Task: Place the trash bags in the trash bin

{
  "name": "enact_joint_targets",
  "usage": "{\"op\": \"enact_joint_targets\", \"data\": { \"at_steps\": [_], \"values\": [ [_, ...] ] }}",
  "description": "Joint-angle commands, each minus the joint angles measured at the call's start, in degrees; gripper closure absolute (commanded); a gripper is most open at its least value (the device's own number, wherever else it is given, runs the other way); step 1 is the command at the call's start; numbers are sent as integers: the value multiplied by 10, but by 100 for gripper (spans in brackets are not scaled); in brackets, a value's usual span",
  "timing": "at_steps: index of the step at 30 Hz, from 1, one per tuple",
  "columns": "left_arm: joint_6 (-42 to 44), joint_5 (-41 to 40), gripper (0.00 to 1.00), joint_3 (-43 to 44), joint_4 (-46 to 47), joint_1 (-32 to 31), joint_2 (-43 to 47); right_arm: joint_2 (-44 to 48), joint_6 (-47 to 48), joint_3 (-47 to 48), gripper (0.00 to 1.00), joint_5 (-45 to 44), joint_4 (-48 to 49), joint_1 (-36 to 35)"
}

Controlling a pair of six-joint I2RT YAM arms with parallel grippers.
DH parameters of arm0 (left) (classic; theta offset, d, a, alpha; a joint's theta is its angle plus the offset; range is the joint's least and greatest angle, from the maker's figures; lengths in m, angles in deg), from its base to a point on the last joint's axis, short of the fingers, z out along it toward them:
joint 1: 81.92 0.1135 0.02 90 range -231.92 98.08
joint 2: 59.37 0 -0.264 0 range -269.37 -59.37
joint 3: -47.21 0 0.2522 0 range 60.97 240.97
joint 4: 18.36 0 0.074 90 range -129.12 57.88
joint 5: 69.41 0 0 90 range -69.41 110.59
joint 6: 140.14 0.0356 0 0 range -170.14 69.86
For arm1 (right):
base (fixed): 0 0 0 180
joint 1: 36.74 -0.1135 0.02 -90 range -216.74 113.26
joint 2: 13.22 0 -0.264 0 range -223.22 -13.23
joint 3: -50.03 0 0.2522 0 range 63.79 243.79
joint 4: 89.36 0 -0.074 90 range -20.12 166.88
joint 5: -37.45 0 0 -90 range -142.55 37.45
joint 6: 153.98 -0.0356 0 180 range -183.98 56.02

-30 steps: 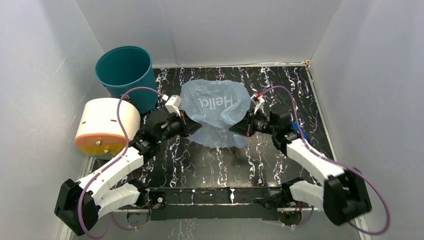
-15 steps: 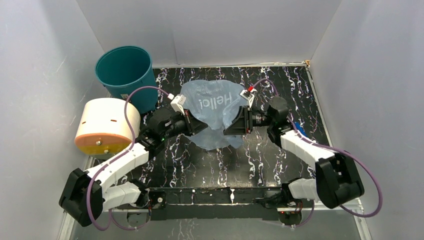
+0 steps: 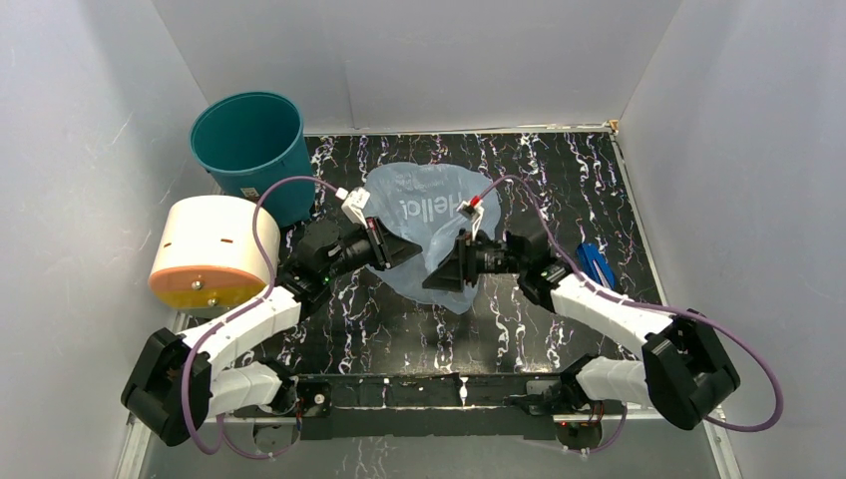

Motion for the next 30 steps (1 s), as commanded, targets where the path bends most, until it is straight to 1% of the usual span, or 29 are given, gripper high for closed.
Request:
{"op": "enact_joint_targets", "data": {
  "at_steps": [1, 4, 6, 10, 13, 14, 16, 18, 20, 23, 24, 27, 28, 30],
  "values": [
    [-40, 14, 87, -16, 65, -3, 9, 38, 26, -30, 41, -160, 110, -56],
    [-71, 19, 86, -25, 101, -3, 3, 53, 23, -68, 40, -238, 181, -66],
    [-94, 22, 86, -34, 132, -3, -1, 53, 20, -80, 38, -265, 215, -68],
    [-104, 23, 84, -40, 143, -3, 2, 34, -6, -70, 37, -267, 227, -67],
    [-106, 19, 84, -46, 143, -3, 5, 16, -40, -72, 35, -234, 286, -67],
    [-107, 15, 84, -49, 143, -3, 10, 13, -38, -64, 35, -217, 272, -66],
    [-102, 1, 84, -55, 130, -3, 24, 19, 2, -38, 34, -207, 181, -66],
    [-84, -13, 84, -51, 91, -3, 38, 35, 48, -23, 34, -214, 90, -67],
    [-67, -27, 84, -47, 57, -3, 50, 59, 115, -20, 34, -213, 17, -66],
    [-34, -44, 85, -34, -4, -3, 62, 93, 171, -32, 32, -207, -64, -66],
    [-14, -47, 85, -26, -32, -3, 61, 95, 176, -34, 30, -191, -84, -67],
    [57, -45, 87, 3, -125, -3, 44, 82, 184, -8, 28, -158, -186, -67],
    [71, -45, 88, 11, -152, -3, 38, 78, 178, -3, 28, -145, -197, -66],
    [86, -45, 88, 9, -177, -3, 37, 73, 160, -9, 27, -112, -200, -67]
  ]
}}
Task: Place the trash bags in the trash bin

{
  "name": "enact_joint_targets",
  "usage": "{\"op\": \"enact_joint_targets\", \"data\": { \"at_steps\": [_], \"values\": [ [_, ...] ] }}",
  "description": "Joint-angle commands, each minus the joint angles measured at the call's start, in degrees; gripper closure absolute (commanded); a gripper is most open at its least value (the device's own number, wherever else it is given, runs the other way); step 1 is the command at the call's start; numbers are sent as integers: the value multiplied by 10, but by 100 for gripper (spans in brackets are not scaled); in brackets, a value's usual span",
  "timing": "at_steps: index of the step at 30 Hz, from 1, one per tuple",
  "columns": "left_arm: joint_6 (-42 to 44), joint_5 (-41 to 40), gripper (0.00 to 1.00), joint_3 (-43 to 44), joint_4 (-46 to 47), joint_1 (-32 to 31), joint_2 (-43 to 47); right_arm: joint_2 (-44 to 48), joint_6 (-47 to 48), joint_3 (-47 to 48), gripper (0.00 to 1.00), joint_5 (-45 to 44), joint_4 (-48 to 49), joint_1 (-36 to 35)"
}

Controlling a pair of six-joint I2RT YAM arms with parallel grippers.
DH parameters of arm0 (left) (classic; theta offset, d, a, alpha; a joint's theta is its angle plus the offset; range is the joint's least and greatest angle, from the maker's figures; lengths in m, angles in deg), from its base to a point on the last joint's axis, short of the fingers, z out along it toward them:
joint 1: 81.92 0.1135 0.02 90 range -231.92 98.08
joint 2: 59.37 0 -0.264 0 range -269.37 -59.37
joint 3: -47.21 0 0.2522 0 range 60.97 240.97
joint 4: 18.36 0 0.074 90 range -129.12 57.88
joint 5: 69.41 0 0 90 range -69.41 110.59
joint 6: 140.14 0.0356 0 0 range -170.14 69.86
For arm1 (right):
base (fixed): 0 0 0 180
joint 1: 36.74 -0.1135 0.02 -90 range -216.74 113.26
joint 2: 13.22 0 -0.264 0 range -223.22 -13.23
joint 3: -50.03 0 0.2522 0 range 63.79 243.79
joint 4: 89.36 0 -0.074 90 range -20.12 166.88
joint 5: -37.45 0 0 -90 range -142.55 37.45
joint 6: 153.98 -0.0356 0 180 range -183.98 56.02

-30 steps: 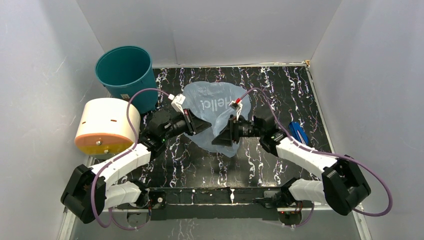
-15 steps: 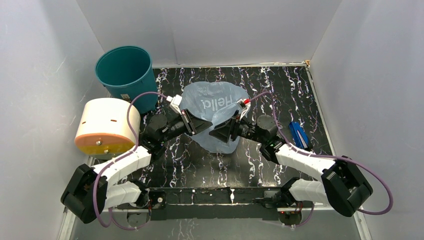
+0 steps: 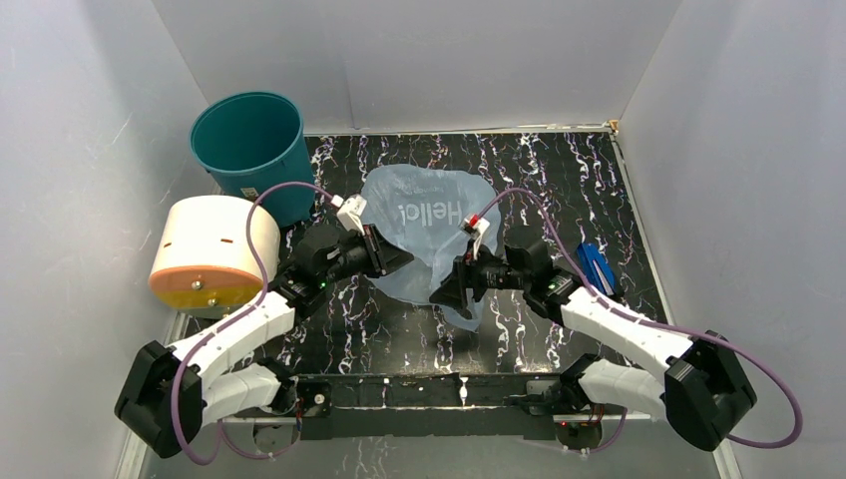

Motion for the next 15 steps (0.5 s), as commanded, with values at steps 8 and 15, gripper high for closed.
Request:
{"op": "enact_joint_targets", "data": {
  "at_steps": [8, 15],
  "values": [
    [73, -1, 87, 0, -98, -3, -17, -36, 45, 38, 27, -9, -257, -1],
    [94, -3, 88, 8, -114, -3, -35, -51, 73, 10, 42, 25, -281, -2]
  ]
}}
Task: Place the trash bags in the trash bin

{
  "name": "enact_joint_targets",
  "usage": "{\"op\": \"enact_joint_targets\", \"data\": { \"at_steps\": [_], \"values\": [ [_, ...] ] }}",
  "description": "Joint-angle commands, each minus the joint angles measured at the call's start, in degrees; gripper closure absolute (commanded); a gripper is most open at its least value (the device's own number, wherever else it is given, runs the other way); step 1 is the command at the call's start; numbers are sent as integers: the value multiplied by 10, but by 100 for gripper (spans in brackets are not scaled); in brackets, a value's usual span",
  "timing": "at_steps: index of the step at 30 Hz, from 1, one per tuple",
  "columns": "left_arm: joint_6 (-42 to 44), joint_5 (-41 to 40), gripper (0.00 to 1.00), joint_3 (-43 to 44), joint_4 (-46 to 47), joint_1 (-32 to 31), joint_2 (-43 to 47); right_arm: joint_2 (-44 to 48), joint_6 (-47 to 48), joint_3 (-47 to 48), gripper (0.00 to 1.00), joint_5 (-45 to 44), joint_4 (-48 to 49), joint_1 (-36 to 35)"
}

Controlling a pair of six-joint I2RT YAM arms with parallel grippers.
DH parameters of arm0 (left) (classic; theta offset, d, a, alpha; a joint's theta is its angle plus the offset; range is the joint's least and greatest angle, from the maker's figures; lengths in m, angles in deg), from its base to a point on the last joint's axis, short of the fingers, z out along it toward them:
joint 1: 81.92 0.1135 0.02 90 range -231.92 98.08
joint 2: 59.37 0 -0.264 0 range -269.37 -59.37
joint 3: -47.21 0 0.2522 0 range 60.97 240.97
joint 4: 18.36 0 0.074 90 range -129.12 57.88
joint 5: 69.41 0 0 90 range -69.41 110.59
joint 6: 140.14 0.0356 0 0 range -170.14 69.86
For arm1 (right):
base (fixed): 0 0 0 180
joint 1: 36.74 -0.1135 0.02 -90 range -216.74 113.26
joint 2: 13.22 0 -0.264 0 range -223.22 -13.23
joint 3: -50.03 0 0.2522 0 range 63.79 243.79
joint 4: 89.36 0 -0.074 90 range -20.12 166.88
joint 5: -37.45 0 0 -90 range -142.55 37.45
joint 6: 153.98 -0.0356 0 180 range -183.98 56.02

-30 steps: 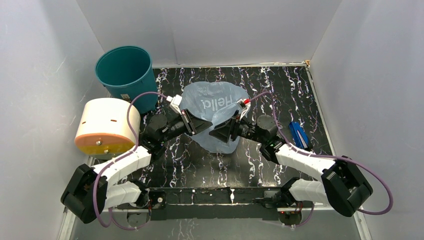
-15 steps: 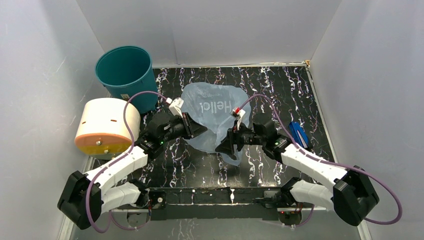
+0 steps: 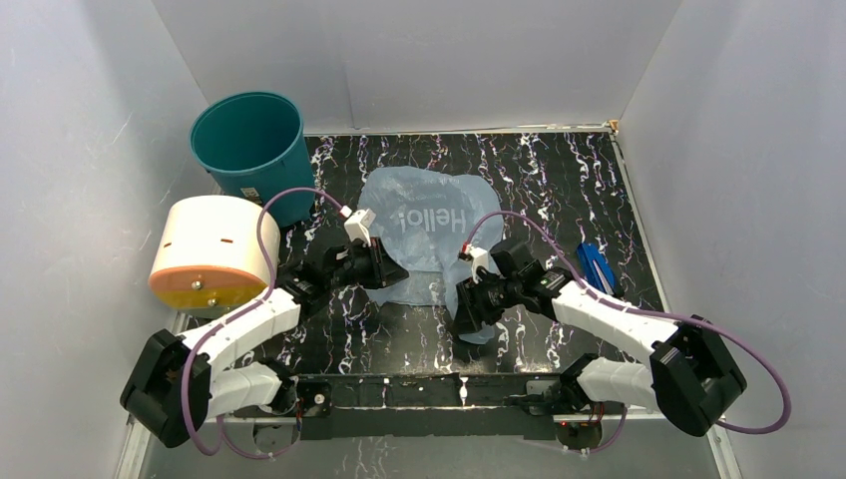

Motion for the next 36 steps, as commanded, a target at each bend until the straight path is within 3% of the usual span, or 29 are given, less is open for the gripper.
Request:
{"op": "enact_joint_targets", "data": {
  "at_steps": [1, 4, 8, 15, 19, 26, 30, 36],
  "values": [
    [22, 1, 88, 6, -10, -3, -3, -2, 26, -2, 48, 28, -4, -1],
    [24, 5, 89, 8, -10, -3, -8, -7, 24, 4, 71, 30, 12, -3],
    [16, 7, 89, -1, 2, -3, -13, -10, -21, 12, 88, -8, 60, -3],
    [-29, 37, 85, -11, 73, -3, -27, -4, -170, 35, 88, -115, 226, 6],
    [-30, 38, 71, -12, 70, -3, -22, -13, -247, 30, 88, -85, 329, 35],
    [48, -36, 46, 29, -80, -3, 19, -58, -227, 58, 86, -73, 270, 43],
    [105, -61, 44, 66, -167, -3, -2, -46, -223, 42, 85, -99, 260, 45],
    [115, -15, 40, 118, -166, -2, -33, -35, -226, 34, 82, -109, 256, 46]
  ]
}}
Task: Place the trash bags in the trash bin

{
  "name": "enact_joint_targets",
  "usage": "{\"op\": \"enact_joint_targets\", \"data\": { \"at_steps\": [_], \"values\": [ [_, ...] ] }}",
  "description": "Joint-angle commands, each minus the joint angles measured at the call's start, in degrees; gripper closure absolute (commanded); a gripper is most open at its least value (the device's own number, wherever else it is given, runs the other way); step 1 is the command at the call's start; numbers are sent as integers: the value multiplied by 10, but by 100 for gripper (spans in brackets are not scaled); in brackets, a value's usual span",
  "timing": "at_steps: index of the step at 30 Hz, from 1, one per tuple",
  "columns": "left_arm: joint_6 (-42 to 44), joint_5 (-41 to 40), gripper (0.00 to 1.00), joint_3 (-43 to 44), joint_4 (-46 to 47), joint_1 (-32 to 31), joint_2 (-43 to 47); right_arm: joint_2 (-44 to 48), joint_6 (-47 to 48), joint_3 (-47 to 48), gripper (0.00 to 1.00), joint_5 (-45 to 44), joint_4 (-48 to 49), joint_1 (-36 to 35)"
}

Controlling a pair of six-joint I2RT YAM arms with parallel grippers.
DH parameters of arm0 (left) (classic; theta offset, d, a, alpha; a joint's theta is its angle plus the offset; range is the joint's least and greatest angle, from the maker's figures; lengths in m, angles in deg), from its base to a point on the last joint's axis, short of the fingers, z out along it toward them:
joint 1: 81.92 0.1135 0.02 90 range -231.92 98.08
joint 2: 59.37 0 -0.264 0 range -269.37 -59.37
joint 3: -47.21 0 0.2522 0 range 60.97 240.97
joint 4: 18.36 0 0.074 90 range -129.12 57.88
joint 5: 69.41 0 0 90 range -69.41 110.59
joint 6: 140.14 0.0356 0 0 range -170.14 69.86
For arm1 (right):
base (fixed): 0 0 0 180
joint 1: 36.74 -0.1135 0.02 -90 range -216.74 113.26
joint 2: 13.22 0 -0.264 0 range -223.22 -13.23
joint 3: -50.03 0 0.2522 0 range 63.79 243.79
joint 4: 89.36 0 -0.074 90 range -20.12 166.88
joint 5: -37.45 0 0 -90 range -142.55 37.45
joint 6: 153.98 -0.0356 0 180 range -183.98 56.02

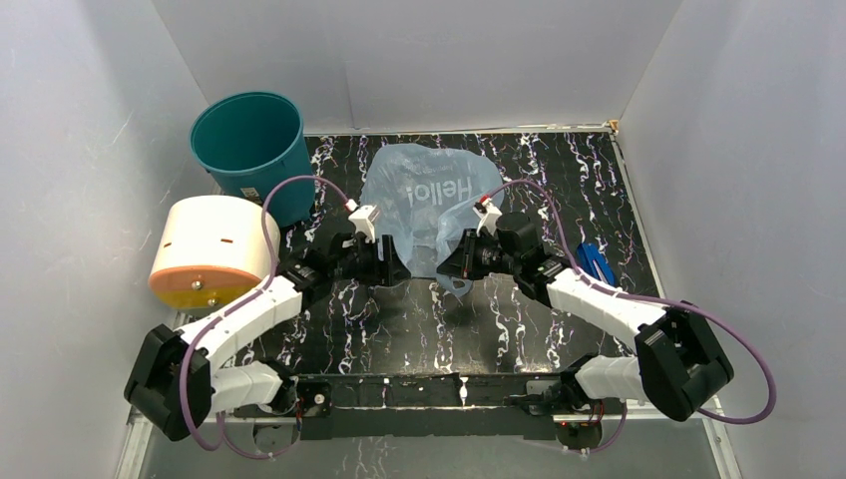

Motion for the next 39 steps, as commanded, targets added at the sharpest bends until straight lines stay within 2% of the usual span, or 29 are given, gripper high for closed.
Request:
{"op": "enact_joint_targets", "data": {
  "at_steps": [1, 5, 7, 8, 11, 17, 20, 26, 30, 33, 35, 39],
  "values": [
    [41, 26, 39, 72, -44, -2, -24, 19, -3, 1, 82, -9, 6, 4],
    [105, -22, 36, 178, -174, 5, -97, 19, 0, 3, 81, -12, -4, 4],
    [147, -41, 42, 237, -274, 14, -156, 22, 0, 3, 81, -18, -7, 4],
    [158, -31, 43, 248, -294, 18, -172, 23, 1, 3, 81, -18, -7, 4],
    [160, 8, 41, 250, -285, 21, -193, 24, 7, 7, 81, -16, -10, 4],
    [145, 29, 38, 244, -251, 21, -210, 28, 6, 11, 81, -23, -19, 6],
    [152, 73, 41, 257, -251, 21, -245, 28, 8, 12, 81, -22, -21, 5],
    [132, 67, 41, 277, -217, 21, -288, 26, 5, 14, 80, -22, -22, 5],
    [55, 42, 41, 228, -85, 21, -270, 21, -2, 12, 80, -17, -15, 6],
    [27, 24, 42, 225, -48, 21, -278, 14, -7, 14, 80, -5, -13, 5],
    [19, 33, 48, 225, -32, 21, -288, 10, -10, 15, 79, 0, -13, 6],
    [-1, 41, 80, 211, -5, 22, -293, 4, -12, 18, 79, 1, -6, 5]
  ]
}}
